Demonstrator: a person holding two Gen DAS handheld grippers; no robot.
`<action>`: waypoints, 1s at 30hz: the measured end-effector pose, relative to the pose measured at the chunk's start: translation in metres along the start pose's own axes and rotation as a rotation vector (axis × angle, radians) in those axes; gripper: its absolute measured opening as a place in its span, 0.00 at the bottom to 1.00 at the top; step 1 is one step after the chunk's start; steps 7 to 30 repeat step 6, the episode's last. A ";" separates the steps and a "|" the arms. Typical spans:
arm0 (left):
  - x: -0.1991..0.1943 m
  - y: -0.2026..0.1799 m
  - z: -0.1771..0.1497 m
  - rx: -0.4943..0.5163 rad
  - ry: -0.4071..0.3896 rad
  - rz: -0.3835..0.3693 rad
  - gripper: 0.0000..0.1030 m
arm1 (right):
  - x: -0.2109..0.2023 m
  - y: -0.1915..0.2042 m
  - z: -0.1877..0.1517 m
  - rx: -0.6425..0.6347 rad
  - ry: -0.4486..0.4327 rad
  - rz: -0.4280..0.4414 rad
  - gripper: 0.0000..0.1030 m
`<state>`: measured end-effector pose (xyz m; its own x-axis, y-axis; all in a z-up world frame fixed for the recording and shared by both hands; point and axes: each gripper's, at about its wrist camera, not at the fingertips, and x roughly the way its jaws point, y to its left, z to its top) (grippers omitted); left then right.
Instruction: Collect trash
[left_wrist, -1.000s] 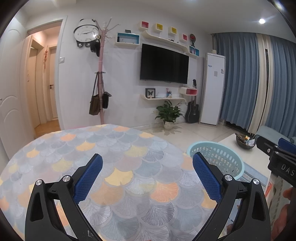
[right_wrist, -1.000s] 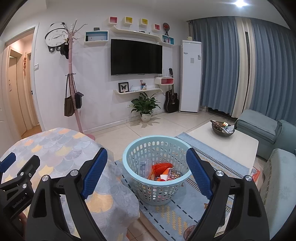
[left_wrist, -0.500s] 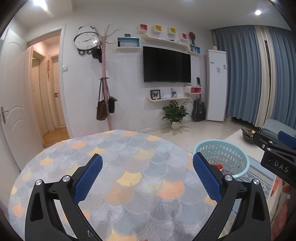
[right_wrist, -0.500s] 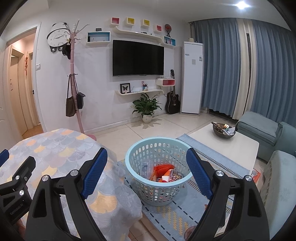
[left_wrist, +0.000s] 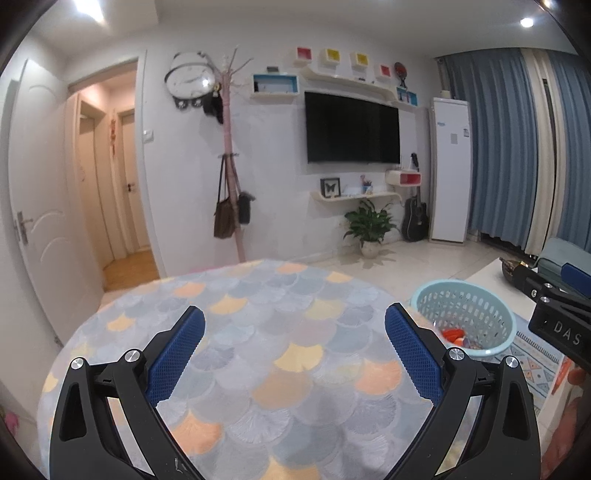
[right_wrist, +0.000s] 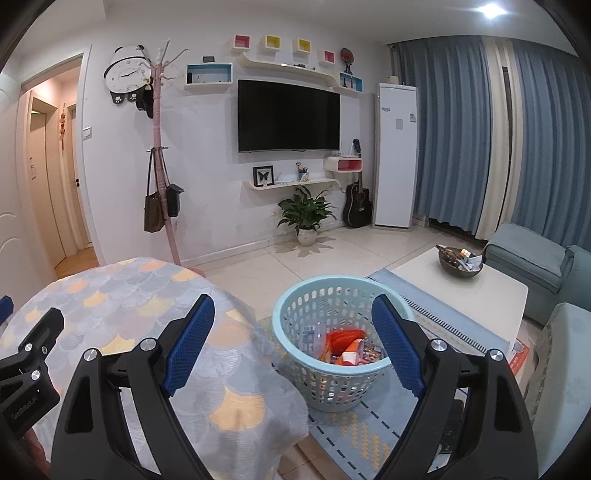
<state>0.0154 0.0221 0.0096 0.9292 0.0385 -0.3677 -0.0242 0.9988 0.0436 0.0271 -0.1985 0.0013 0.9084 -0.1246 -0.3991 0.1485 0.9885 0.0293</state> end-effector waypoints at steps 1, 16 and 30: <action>0.002 0.005 -0.001 -0.007 0.013 -0.003 0.93 | 0.001 0.002 -0.001 -0.001 0.004 0.004 0.80; 0.002 0.023 -0.005 -0.014 0.021 0.050 0.93 | 0.004 0.018 -0.001 -0.020 0.016 0.031 0.80; 0.002 0.023 -0.005 -0.014 0.021 0.050 0.93 | 0.004 0.018 -0.001 -0.020 0.016 0.031 0.80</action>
